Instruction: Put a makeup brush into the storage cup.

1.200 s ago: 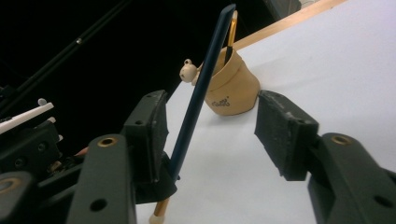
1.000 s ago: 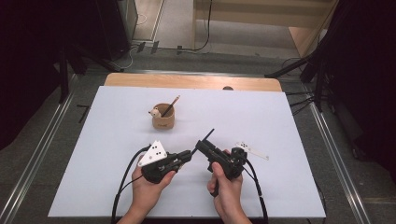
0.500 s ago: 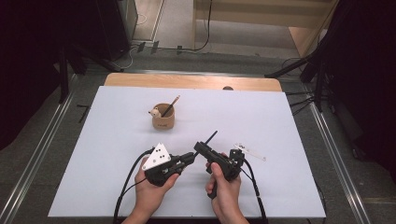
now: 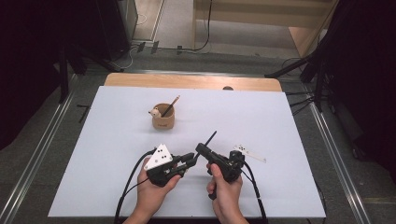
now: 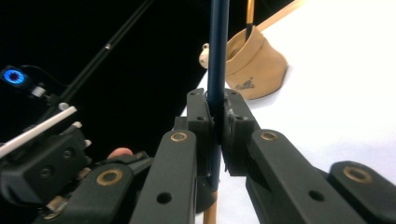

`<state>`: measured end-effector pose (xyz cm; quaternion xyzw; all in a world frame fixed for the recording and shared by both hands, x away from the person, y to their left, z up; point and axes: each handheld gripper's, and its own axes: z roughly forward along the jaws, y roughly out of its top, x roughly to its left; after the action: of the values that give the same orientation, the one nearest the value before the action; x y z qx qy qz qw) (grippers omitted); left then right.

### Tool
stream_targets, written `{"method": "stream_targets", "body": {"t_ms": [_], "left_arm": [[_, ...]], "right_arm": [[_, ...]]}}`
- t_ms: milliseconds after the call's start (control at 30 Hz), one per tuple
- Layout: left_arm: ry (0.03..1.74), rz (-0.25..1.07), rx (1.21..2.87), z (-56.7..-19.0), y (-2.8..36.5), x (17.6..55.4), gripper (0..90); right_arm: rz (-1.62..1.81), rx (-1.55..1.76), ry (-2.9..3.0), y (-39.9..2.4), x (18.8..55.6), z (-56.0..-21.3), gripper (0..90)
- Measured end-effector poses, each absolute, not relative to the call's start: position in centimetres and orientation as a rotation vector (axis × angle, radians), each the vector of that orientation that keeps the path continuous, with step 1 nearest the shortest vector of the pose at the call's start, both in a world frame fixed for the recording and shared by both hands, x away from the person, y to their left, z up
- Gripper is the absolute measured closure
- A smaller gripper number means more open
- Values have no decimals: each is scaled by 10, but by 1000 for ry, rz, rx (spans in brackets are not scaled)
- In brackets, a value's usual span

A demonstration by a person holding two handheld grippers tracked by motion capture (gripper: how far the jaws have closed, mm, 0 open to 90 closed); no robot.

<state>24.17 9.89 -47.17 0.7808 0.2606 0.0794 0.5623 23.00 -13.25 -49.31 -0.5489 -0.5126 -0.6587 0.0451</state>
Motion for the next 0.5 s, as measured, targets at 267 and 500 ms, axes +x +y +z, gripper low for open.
{"method": "stream_targets", "body": {"t_ms": [267,500], "left_arm": [[646,201,1830,-469,107,245,663],[673,217,1823,-465,115,248,650]], "right_arm": [[-2044,-1762,-1719,-141,231,-489,847],[-2076,-1811,-1962,-142,226,-477,846]]}}
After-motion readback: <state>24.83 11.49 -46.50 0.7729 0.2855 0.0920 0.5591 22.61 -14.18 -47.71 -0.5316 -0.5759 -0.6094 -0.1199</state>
